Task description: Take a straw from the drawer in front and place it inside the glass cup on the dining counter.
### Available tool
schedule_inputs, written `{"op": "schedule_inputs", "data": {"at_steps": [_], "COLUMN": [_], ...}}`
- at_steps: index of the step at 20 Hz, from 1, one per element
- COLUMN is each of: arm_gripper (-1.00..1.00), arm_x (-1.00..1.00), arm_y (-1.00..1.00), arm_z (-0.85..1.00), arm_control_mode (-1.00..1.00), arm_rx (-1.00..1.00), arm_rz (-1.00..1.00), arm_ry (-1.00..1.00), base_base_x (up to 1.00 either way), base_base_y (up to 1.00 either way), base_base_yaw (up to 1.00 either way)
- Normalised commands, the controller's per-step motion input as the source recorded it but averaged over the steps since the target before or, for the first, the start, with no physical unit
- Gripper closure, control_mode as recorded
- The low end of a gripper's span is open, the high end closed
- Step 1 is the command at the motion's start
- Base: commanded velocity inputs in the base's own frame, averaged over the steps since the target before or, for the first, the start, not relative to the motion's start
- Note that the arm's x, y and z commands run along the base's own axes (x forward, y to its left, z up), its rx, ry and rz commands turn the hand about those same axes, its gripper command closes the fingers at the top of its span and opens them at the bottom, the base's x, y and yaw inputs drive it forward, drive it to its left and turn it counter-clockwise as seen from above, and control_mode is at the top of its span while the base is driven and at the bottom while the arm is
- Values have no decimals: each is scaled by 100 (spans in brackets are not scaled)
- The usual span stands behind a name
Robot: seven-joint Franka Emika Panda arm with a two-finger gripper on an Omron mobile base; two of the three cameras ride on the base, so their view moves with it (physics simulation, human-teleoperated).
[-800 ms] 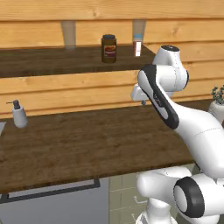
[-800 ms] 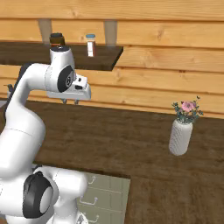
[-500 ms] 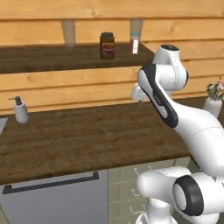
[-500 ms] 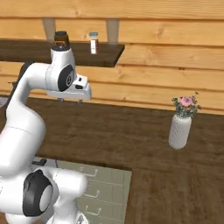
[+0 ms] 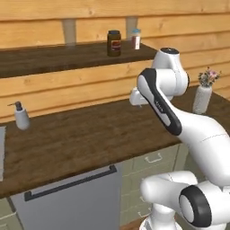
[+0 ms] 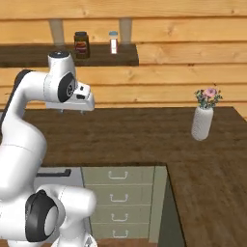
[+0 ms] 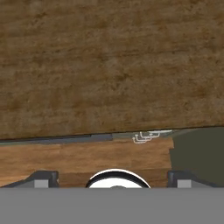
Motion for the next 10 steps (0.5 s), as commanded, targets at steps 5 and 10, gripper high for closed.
{"op": "schedule_inputs", "data": {"at_steps": [5,10], "arm_gripper": [-100,-100], "arm_x": [0,0], "arm_y": [0,0], "arm_z": [0,0], "arm_control_mode": [100,100], "arm_rx": [0,0], "arm_rz": [0,0], "arm_ry": [0,0], "base_base_x": [1,0], "base_base_y": [62,61], "base_base_yaw": [-68,-68]}}
